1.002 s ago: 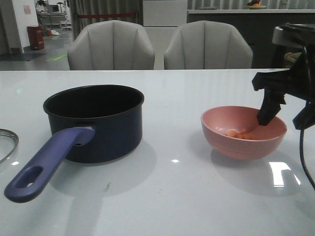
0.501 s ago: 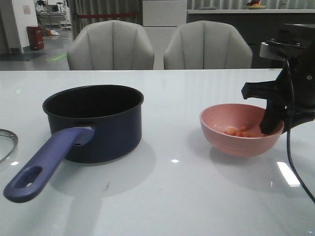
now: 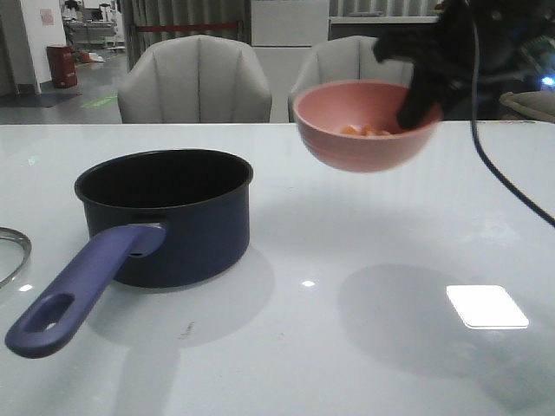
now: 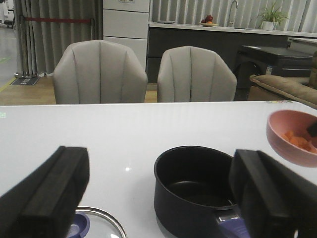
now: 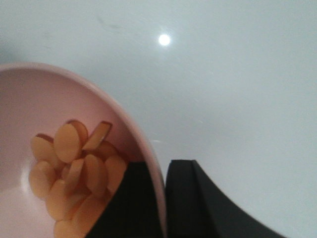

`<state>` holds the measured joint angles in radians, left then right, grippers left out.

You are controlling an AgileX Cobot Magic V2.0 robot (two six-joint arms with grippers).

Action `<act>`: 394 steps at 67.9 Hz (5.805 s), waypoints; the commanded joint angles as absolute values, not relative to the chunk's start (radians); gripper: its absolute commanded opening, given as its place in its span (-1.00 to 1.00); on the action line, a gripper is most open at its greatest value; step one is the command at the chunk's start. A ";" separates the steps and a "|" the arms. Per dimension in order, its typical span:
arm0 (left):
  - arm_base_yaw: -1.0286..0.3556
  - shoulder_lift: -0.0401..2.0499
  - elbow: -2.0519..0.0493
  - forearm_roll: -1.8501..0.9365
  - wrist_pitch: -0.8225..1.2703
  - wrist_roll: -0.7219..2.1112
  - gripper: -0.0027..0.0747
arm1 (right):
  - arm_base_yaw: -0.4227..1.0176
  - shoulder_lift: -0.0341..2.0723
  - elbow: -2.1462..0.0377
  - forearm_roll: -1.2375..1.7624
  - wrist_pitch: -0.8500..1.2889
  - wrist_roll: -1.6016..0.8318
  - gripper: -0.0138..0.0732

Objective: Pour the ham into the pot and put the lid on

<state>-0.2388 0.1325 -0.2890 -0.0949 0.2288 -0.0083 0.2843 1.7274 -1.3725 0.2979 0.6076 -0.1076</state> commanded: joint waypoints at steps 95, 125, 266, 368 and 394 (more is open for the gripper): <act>-0.246 0.141 -0.316 -0.104 0.153 -0.009 0.63 | 0.659 1.906 -1.221 -0.015 -0.962 -0.729 -0.36; -0.246 0.141 -0.316 -0.104 0.153 -0.009 0.63 | 0.673 2.033 -1.213 -0.013 -1.280 -1.047 -0.36; -0.246 0.141 -0.316 -0.104 0.153 -0.009 0.63 | 0.150 1.733 -1.224 0.299 0.572 -0.184 -0.35; -0.246 0.141 -0.316 -0.104 0.136 -0.009 0.63 | 0.247 0.561 -0.605 0.224 0.152 -0.213 0.40; -0.246 0.141 -0.316 -0.104 0.138 -0.009 0.63 | 0.247 0.129 -0.237 0.232 0.123 -0.212 0.40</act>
<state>-0.2388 0.1325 -0.2890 -0.0949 0.2209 -0.0083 0.2456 0.1656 -0.2727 0.2221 0.2099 -0.2029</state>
